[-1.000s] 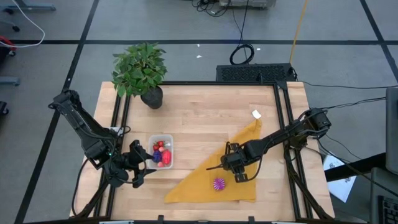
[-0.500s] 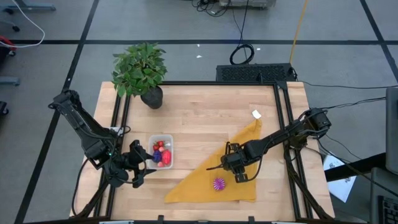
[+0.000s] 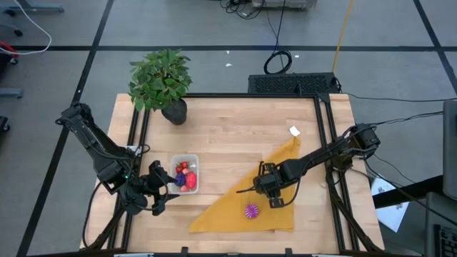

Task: Pick and placing Produce into tupperware
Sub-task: Put the red strawberry into the transparent bin

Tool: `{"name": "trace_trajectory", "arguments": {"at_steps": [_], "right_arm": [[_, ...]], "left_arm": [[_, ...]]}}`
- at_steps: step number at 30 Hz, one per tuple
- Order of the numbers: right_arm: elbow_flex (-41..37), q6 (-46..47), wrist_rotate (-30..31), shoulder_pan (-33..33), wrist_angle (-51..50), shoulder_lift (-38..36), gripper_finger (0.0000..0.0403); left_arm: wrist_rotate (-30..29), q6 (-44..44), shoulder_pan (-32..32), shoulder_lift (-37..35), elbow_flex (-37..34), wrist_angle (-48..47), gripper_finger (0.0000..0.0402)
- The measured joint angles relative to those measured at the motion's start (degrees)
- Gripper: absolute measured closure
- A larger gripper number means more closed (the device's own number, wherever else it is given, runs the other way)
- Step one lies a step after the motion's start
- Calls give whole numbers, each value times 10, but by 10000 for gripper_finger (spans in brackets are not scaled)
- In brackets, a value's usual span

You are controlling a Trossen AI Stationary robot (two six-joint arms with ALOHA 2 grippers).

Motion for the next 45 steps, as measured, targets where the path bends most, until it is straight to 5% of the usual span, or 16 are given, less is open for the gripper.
{"name": "trace_trajectory", "arguments": {"at_steps": [12,36,45], "right_arm": [[0,-3,1,-12,25,-70,299],[32,-217,1,-48,468,-94,298],[76,-245,0,-71,560,-15,298]], "left_arm": [[0,5,0,0,0,1,137],[-4,106,69,68,0,89,137],[9,136,75,68,0,70,137]]}}
